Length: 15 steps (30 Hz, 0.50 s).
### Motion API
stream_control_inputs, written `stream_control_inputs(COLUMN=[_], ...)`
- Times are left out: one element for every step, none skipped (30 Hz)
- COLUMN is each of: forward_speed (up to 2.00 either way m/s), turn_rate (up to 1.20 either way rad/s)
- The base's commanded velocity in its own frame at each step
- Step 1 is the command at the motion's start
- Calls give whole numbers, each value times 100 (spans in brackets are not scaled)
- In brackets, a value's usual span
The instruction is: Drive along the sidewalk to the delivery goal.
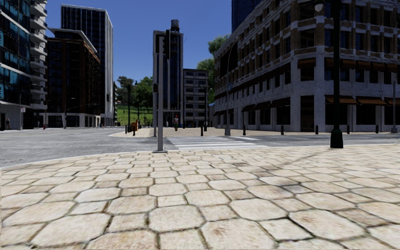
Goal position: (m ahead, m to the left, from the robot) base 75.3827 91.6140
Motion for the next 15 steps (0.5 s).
stream_control_inputs(forward_speed=[200,200,200,200,200,200,200,200,200,200,200,200,200,200,200], turn_rate=[-44,-44,-44,-44,-44,-44,-44,-44,-44,-34,-9,0,0,0,0])
